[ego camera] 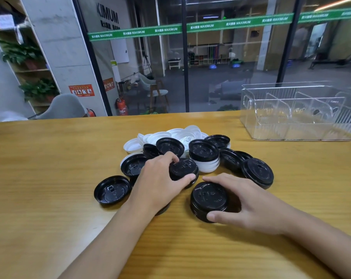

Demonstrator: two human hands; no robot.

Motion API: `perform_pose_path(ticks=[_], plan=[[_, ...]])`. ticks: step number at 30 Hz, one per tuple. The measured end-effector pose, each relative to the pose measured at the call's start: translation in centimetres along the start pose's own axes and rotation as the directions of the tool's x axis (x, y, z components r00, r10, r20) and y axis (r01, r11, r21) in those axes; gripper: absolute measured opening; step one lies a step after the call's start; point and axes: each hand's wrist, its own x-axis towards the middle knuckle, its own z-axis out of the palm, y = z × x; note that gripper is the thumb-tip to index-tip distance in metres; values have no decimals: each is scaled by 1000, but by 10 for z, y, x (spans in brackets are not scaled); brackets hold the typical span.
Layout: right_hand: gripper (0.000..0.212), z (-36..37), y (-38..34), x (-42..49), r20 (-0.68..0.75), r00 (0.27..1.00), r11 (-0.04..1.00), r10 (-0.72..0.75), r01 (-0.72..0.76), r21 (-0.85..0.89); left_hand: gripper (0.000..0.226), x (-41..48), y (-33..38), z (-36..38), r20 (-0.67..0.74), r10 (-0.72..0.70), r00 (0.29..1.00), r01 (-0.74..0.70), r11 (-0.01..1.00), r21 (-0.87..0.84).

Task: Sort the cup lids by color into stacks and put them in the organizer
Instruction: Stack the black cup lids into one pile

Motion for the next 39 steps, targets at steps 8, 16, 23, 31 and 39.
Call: perform_pose_path(ticks=[8,16,23,31,39], plan=[[82,-4,-2,0,-77,996,997,40,-35,63,43,-7,5,-15,0,34,999,-34,978,-204],[93,-5,-3,-2,-66,998,986,21,-10,166,49,-18,14,-23,255,214,943,-134,945,-298],[81,1,-7,-2,-111,994,984,-7,27,176,50,-23,18,-11,265,230,936,-111,912,-395],[89,1,-7,-1,-96,995,977,-7,27,210,55,-21,21,-11,272,224,936,-108,917,-384],[70,1,-7,-2,-101,995,980,15,6,200,65,-24,20,-11,311,260,914,-109,897,-429]])
